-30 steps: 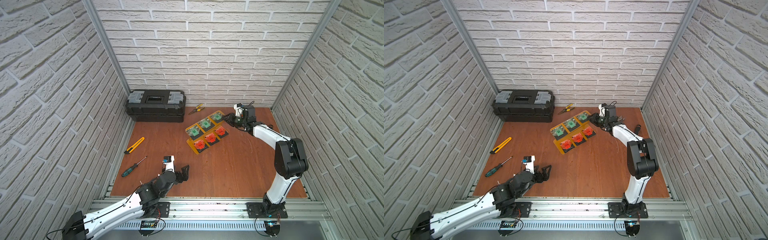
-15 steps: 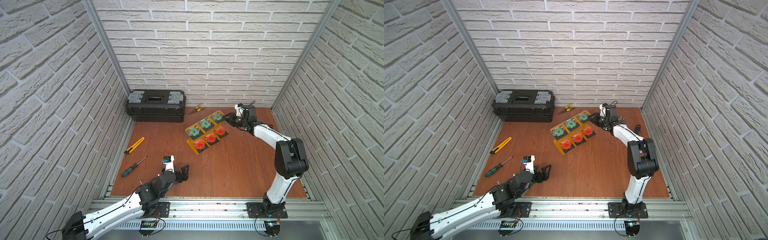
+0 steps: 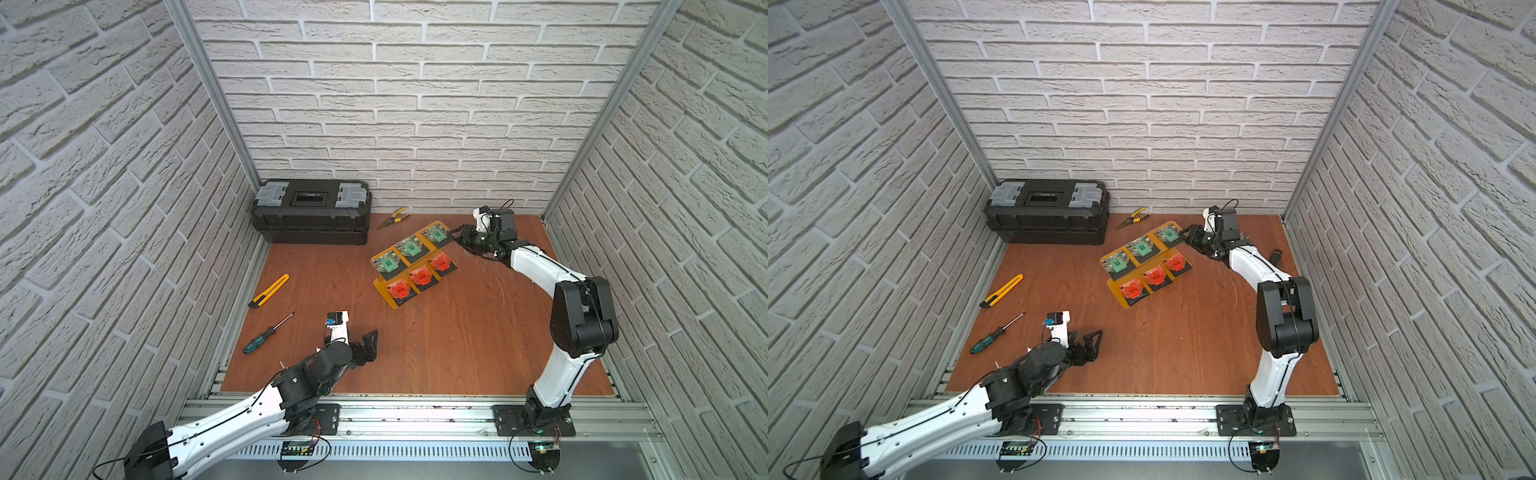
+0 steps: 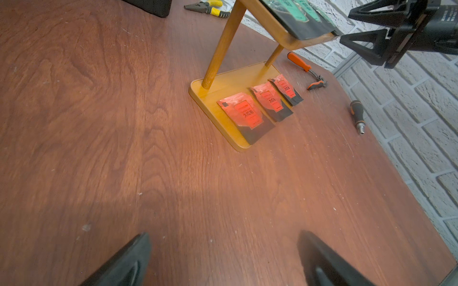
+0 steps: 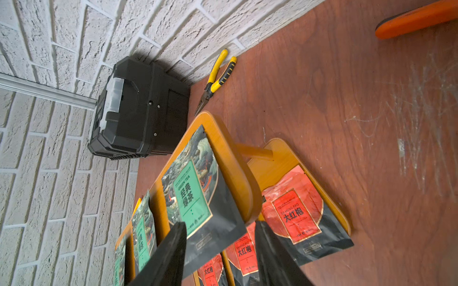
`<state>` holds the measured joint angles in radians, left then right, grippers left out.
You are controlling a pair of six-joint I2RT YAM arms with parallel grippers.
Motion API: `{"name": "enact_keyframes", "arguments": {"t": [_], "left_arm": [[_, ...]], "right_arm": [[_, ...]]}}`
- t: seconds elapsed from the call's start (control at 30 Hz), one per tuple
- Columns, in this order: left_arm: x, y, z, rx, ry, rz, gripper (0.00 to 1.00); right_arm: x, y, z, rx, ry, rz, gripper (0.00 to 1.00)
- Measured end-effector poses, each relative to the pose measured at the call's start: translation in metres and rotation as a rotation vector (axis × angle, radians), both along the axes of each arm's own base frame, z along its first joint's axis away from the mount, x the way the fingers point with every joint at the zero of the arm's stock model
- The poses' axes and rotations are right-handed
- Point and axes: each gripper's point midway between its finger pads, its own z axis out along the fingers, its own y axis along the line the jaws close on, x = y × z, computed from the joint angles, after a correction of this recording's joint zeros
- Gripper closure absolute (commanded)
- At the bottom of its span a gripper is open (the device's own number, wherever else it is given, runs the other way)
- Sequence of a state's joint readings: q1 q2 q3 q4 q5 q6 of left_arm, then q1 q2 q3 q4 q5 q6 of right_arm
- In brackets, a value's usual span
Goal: Place the tea bags on the shelf by color
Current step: Place the tea bag on the shelf, then reset both arms
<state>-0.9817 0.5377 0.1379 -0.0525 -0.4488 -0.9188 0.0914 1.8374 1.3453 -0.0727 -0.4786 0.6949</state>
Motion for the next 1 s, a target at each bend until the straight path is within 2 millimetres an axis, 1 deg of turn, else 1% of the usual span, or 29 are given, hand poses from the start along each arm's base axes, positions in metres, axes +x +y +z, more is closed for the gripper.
{"name": "enact_keyframes", "arguments": {"t": [0.23, 0.4, 0.5, 0.63, 0.8, 0.93, 1.0], "left_arm": [[0.000, 0.000, -0.003, 0.012, 0.007, -0.001, 0.02], [0.000, 0.001, -0.003, 0.032, 0.000, -0.005, 0.02], [0.002, 0.004, 0.002, 0.068, -0.017, -0.003, 0.02], [0.008, 0.003, 0.022, 0.129, -0.073, -0.012, 0.01], [0.021, 0.000, 0.047, 0.259, -0.162, -0.036, 0.02], [0.032, -0.002, 0.057, 0.401, -0.213, -0.055, 0.01], [0.041, 0.001, 0.059, 0.473, -0.215, -0.050, 0.01]], "right_arm": [[-0.004, -0.006, -0.009, -0.039, 0.035, -0.012, 0.49], [-0.006, -0.010, -0.010, -0.056, 0.036, -0.018, 0.45], [-0.015, -0.013, -0.007, -0.067, 0.032, -0.020, 0.43], [-0.034, -0.021, 0.004, -0.085, 0.009, -0.026, 0.36], [-0.070, -0.029, 0.021, -0.127, -0.050, -0.018, 0.30], [-0.101, -0.035, 0.024, -0.178, -0.087, -0.012, 0.27], [-0.118, -0.040, 0.022, -0.211, -0.101, -0.017, 0.25]]}}
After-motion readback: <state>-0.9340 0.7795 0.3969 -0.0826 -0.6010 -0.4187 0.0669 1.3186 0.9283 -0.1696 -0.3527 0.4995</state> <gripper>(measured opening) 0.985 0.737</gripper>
